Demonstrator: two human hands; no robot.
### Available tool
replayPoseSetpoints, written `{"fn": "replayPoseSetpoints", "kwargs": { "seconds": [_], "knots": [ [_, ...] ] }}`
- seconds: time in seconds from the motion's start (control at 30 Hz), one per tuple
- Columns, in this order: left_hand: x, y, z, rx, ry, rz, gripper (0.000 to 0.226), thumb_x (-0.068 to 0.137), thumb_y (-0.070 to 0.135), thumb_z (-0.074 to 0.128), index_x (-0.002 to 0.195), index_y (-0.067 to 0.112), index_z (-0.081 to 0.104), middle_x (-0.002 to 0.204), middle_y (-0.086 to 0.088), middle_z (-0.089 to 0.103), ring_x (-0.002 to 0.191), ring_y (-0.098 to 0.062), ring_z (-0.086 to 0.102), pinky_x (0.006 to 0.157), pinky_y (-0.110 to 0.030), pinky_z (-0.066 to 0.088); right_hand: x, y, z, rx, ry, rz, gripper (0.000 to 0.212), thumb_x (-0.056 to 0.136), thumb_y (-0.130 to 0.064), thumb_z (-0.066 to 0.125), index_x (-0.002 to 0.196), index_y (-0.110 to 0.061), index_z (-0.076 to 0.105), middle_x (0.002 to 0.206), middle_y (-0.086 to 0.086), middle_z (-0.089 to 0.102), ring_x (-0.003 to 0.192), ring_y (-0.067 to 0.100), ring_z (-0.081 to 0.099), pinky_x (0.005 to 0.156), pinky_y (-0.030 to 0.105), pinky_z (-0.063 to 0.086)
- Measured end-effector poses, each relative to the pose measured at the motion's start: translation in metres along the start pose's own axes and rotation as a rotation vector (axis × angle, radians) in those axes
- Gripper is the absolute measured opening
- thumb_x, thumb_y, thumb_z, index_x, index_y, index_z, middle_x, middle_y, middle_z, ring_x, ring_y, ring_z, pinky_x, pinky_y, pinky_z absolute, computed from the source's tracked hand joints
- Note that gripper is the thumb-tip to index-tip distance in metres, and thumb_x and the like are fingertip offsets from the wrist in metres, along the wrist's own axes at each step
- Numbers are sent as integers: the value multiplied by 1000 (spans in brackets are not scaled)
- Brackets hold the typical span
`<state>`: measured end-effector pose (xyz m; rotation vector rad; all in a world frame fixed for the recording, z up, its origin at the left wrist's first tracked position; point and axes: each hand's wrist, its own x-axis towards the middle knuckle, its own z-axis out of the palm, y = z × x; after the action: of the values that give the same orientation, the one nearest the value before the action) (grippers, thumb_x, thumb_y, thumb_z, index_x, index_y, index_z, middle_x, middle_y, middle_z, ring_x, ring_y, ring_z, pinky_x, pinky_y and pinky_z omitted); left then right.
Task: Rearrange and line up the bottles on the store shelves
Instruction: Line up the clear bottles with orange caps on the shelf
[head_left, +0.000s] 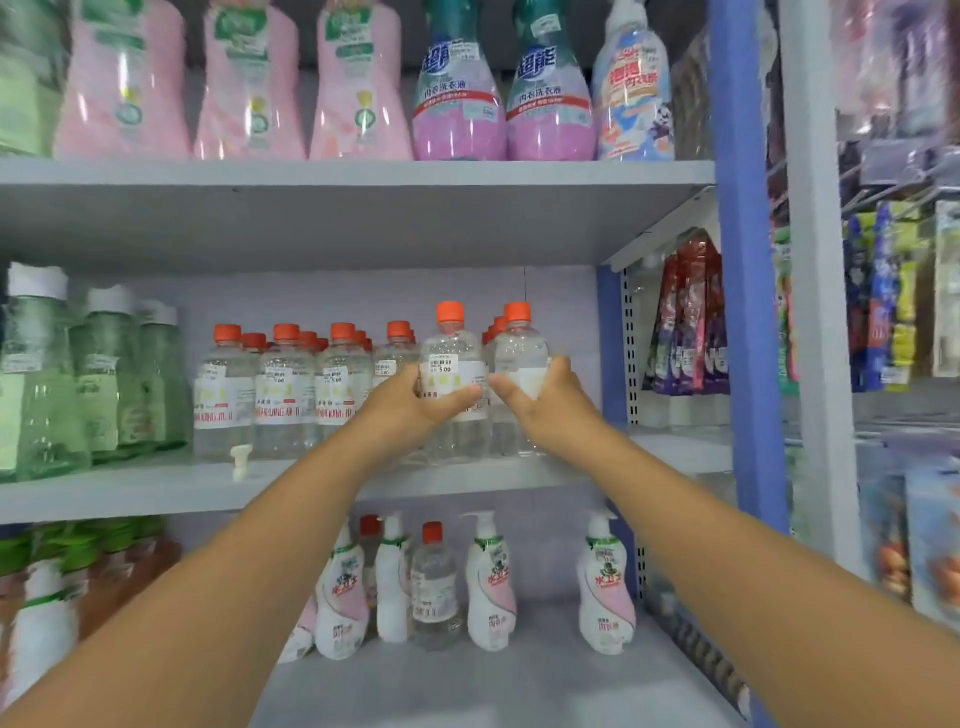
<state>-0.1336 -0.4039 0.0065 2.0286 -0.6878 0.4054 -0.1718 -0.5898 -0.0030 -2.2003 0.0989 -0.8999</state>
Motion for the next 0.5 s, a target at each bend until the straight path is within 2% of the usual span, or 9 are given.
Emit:
{"fn": "replayPoseSetpoints", "kwargs": {
  "seconds": [0.07,0.17,0.3,0.4,0.47,0.5],
  "knots": [
    [5,0,-3,47,-17,-15,39,80,65,73,100,34,59,95,12,66,83,-7,62,66,-26,47,1,3,2,49,-57,15,80,90,-71,50,146,-19,29,138,4,47,114,22,55,92,41,50],
    [15,-11,-2,26,29,-22,65,70,69,78,112,26,52,103,9,64,87,-9,62,70,-29,51,-2,9,-4,129,-147,27,57,94,-49,57,144,-32,35,133,-5,51,103,9,56,70,22,42],
    [20,-21,7,4,90,-52,71,73,67,77,119,22,50,104,9,61,88,-7,60,63,-25,46,-1,14,-9,131,-167,13,53,89,-31,67,136,-35,43,115,-13,63,94,4,64,66,21,48],
    [23,-19,12,13,99,-58,69,72,67,78,115,22,48,103,9,62,87,-7,61,68,-28,51,1,15,-9,162,-166,40,58,89,-28,70,138,-32,41,107,-19,62,90,0,63,64,20,47],
    [24,-22,15,-13,85,-62,69,72,68,77,116,25,45,105,10,64,91,-9,64,76,-34,56,1,17,-8,164,-154,44,66,87,-32,74,143,-31,37,109,-19,60,91,-1,62,65,19,47],
    [22,-24,15,-13,60,-63,67,74,67,76,117,28,43,106,13,63,92,-8,64,76,-34,56,1,18,-7,146,-134,41,73,85,-37,77,145,-31,35,112,-17,60,92,0,62,67,20,47]
  ]
}}
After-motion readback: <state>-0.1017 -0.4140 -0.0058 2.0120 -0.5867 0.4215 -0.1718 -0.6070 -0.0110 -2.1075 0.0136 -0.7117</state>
